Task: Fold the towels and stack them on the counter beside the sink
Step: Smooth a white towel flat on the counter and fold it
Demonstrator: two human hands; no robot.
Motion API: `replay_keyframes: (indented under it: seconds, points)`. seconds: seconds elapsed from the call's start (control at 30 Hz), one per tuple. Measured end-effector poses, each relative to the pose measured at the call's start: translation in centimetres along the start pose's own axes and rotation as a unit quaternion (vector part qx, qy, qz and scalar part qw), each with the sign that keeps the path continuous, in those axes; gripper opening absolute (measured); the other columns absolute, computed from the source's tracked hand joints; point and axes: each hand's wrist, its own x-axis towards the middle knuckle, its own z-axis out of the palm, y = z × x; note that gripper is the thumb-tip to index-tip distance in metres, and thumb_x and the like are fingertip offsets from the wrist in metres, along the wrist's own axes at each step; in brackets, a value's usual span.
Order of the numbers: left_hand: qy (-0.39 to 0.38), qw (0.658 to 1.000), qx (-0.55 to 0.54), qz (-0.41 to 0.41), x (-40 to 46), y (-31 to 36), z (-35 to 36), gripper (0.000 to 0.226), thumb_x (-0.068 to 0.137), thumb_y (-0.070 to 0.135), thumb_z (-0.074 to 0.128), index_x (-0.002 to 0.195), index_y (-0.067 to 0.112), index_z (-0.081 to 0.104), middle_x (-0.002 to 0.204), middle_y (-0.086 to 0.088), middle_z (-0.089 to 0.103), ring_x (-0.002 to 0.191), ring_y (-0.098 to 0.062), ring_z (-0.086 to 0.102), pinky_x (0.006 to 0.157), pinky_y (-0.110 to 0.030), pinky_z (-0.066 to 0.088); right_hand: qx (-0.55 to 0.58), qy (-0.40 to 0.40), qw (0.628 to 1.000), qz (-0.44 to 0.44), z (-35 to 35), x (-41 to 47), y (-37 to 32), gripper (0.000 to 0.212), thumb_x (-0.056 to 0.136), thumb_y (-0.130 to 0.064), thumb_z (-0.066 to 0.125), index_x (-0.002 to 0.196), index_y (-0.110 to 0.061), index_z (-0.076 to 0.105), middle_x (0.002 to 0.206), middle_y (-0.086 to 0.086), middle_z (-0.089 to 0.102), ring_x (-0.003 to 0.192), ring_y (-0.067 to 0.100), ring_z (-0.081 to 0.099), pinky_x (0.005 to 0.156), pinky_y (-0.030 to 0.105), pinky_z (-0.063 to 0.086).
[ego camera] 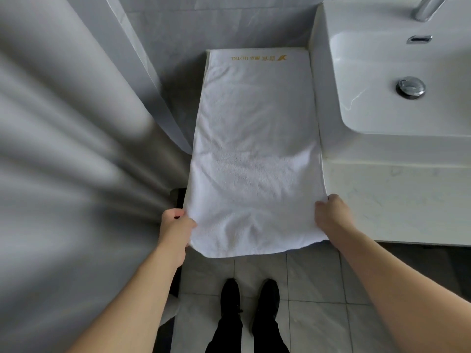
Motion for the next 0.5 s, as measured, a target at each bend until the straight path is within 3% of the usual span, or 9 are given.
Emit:
replay_keyframes:
  seconds: [0.1,0.2,0.27,0.33,0.4,0.47,0.5]
  points:
    - [0.059,0.997,0.056,0.013,-0.2,-0.7,0.3,0.044,0.088,-0.001,0.043,0.127,0.019,0.042,0.123,-0.008,0.052,0.105,-0.031,0.056,0.086,-0.045,0.054,-0.017,0.015,1.000,-0.014,0.1,-0.4,0.5,0.016,0.094,-0.007,0.040,0.109,-0.002,0.042,0.101,0.015,0.050,0.088,0.034,0.048,0.073,0.037,0.038]
    - [0.130,0.975,0.164,0.079,0.0,-0.6,1.0,0.056,0.084,0.000,0.050,0.138,0.014,0.042,0.134,-0.012,0.046,0.109,-0.033,0.052,0.089,-0.041,0.047,-0.074,0.055,0.995,-0.035,0.9,-0.9,1.0,0.051,0.085,-0.004,0.045,0.135,-0.007,0.034,0.129,0.018,0.040,0.115,0.038,0.043,0.095,0.043,0.037]
    - [0.163,0.943,0.228,0.178,-0.2,0.4,2.0,0.056,0.081,0.001,0.054,0.136,0.011,0.047,0.140,-0.015,0.042,0.123,-0.038,0.046,0.100,-0.044,0.042,-0.129,0.090,0.984,-0.084,1.4,-1.1,0.5,0.064,0.081,-0.008,0.046,0.142,-0.012,0.027,0.136,0.014,0.031,0.123,0.036,0.034,0.105,0.043,0.030]
    - [0.131,0.897,0.308,0.288,0.1,1.4,3.7,0.053,0.087,0.012,0.056,0.139,0.014,0.045,0.146,-0.013,0.037,0.133,-0.036,0.038,0.107,-0.045,0.035,-0.160,0.106,0.967,-0.167,2.0,-0.6,-0.9,0.063,0.086,-0.016,0.047,0.145,-0.014,0.026,0.141,0.011,0.028,0.130,0.033,0.029,0.110,0.042,0.026]
    - [0.077,0.816,0.434,0.375,1.4,2.4,5.8,0.057,0.097,0.034,0.048,0.150,0.021,0.032,0.158,-0.010,0.021,0.146,-0.033,0.021,0.117,-0.052,0.021,-0.188,0.112,0.945,-0.245,2.8,1.0,-3.0,0.058,0.095,-0.029,0.042,0.148,-0.014,0.024,0.151,0.011,0.024,0.140,0.031,0.022,0.116,0.042,0.018]
    - [0.028,0.739,0.546,0.394,3.6,3.3,7.8,0.063,0.103,0.051,0.030,0.157,0.031,0.007,0.165,-0.003,-0.007,0.153,-0.028,-0.007,0.119,-0.059,-0.003,-0.226,0.114,0.919,-0.301,3.6,3.2,-4.8,0.061,0.100,-0.041,0.033,0.153,-0.015,0.017,0.161,0.012,0.013,0.148,0.029,0.009,0.121,0.042,0.006]
    - [0.011,0.718,0.573,0.395,4.9,3.6,8.5,0.065,0.102,0.056,0.022,0.158,0.034,-0.004,0.165,0.000,-0.018,0.152,-0.026,-0.017,0.118,-0.060,-0.011,-0.248,0.116,0.908,-0.318,4.0,4.5,-5.2,0.065,0.101,-0.045,0.028,0.156,-0.015,0.011,0.163,0.011,0.005,0.150,0.028,0.002,0.122,0.042,-0.001]
